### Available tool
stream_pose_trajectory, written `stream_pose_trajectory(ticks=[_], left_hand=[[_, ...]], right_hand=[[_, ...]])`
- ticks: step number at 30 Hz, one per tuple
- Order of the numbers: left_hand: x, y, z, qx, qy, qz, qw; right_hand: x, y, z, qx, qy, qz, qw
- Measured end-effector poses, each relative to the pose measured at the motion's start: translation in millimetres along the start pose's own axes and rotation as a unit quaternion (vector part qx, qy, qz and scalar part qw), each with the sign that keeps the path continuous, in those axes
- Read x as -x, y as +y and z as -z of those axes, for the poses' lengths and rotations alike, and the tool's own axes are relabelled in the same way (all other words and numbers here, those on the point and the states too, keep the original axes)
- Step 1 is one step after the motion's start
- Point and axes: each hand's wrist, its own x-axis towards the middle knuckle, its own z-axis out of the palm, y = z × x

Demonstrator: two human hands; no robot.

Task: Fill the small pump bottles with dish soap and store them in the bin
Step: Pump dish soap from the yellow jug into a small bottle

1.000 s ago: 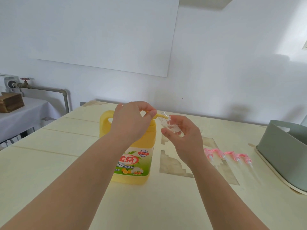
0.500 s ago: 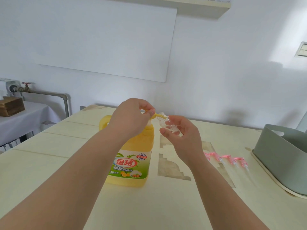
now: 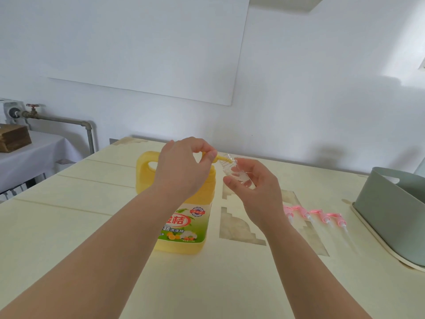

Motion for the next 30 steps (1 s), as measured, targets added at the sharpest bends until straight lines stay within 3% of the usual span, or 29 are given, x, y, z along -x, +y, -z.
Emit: stream_pose_trajectory(ticks=[7, 11, 19, 25, 30], left_hand=[[0, -2, -1, -0.025, -0.002, 0.003, 1.0], [-7, 4, 6, -0.064, -0.053, 0.021, 0.996], [-23, 12, 23, -0.016, -0.101, 0.019, 0.995], [-18, 10, 19, 0.029, -0.086, 0.044, 0.995], [-1, 7, 7, 0.004, -0.023, 0.014, 1.0]], right_hand=[[2, -1, -1, 0.01, -0.005, -0.004, 1.0], [1, -5, 2, 0.033, -0.018, -0.017, 0.999], [-3, -14, 4, 0.028, -0.008, -0.016, 0.999], [-2, -10, 2, 0.028, -0.003, -0.014, 1.0], [0, -1, 1, 0.02, 0.022, -0.004, 1.0]])
